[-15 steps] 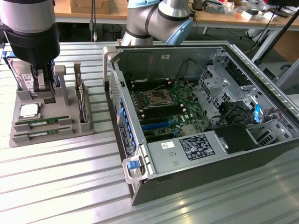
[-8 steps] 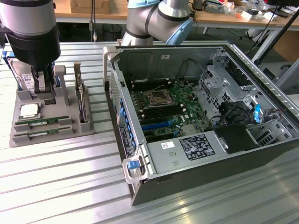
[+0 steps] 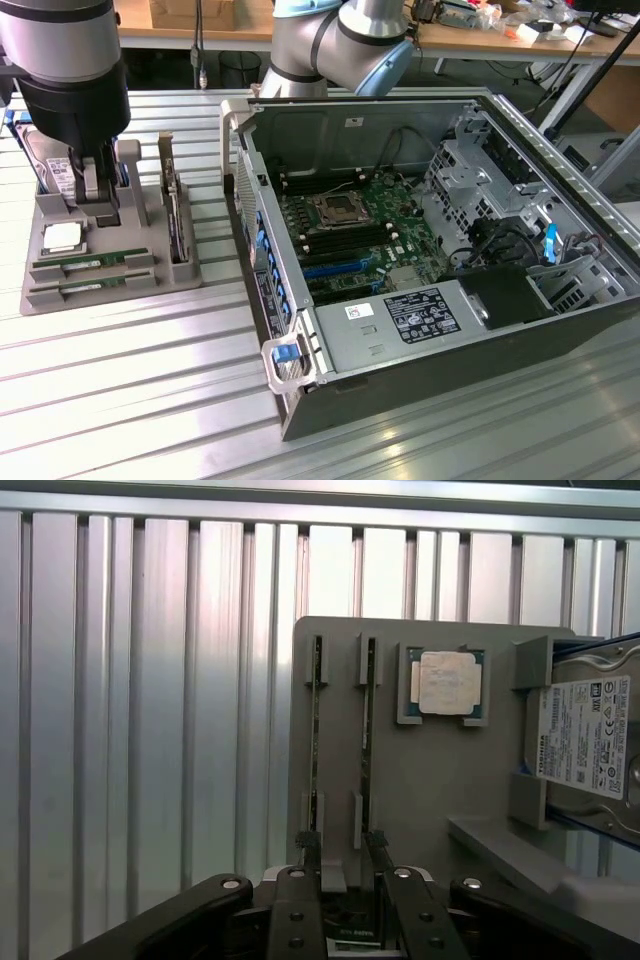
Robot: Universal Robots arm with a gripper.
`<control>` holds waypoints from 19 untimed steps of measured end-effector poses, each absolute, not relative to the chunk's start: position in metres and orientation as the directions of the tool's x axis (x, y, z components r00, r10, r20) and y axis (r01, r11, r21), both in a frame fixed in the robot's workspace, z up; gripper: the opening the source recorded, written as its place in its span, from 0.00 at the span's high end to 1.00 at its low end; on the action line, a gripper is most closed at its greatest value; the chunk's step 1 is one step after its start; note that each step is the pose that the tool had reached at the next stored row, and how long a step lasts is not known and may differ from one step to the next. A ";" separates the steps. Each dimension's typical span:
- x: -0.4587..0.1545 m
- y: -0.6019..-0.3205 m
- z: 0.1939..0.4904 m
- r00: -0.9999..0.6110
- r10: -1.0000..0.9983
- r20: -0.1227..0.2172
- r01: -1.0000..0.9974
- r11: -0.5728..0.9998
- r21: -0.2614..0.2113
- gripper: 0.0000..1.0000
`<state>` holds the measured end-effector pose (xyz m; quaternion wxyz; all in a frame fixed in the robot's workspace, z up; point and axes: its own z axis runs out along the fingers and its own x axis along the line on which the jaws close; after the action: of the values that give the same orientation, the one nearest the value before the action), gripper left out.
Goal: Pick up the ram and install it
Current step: 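Pick up the ram and move it above insertion slot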
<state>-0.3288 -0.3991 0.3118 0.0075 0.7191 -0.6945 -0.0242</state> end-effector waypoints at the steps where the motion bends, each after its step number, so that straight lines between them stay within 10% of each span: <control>1: -0.329 -0.399 0.311 0.034 -0.999 -0.024 -0.998 -0.035 0.044 0.70; 19: -0.329 -0.399 0.304 0.034 -0.999 -0.024 -0.998 -0.035 0.044 0.70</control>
<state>-0.3288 -0.3991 0.3037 0.0074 0.7191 -0.6945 -0.0242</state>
